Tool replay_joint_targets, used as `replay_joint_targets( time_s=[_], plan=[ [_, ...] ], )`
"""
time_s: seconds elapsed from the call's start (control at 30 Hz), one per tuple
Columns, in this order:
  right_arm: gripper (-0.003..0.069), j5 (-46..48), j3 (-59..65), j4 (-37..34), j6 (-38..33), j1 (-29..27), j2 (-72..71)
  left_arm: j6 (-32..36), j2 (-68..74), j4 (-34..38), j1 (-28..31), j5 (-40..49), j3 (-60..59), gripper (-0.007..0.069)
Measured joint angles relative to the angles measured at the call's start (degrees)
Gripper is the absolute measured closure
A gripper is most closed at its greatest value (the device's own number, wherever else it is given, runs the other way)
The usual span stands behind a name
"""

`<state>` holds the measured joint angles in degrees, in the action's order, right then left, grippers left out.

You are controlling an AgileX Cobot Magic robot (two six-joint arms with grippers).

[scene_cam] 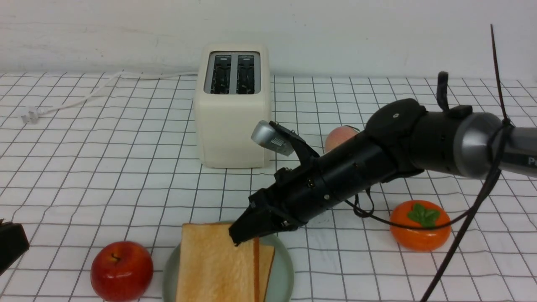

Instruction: Take toasted bread from bread machine on white checkered table place on plate.

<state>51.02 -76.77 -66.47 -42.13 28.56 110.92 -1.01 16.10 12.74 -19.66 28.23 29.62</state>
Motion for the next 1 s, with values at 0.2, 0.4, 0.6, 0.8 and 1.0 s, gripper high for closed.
replay_joint_targets(
  time_s=[0.2,0.4,0.6,0.8,1.0],
  plan=[
    [0.0359,-4.2,0.0,4.4,-0.2,-0.1,0.0,0.0,0.0,0.0,0.0,0.0,0.0,0.0629],
    [0.0188,-3.4,-3.0,10.2,1.5,-3.1,-0.4,0.0,0.0,0.0,0.0,-0.3,0.0,0.0629],
    [0.0267,8.8,-9.4,23.1,15.8,-8.3,-8.1,0.0,0.7,0.0,0.0,-2.0,0.0,0.0624],
    [0.0531,18.8,-9.8,38.7,26.7,-8.6,-23.1,-0.1,2.1,0.0,0.0,-3.7,0.0,0.0623],
    [0.0676,19.9,-3.8,47.6,31.4,-8.2,-37.9,-0.2,-3.1,0.4,0.0,-3.5,0.0,0.0623]
  ],
)
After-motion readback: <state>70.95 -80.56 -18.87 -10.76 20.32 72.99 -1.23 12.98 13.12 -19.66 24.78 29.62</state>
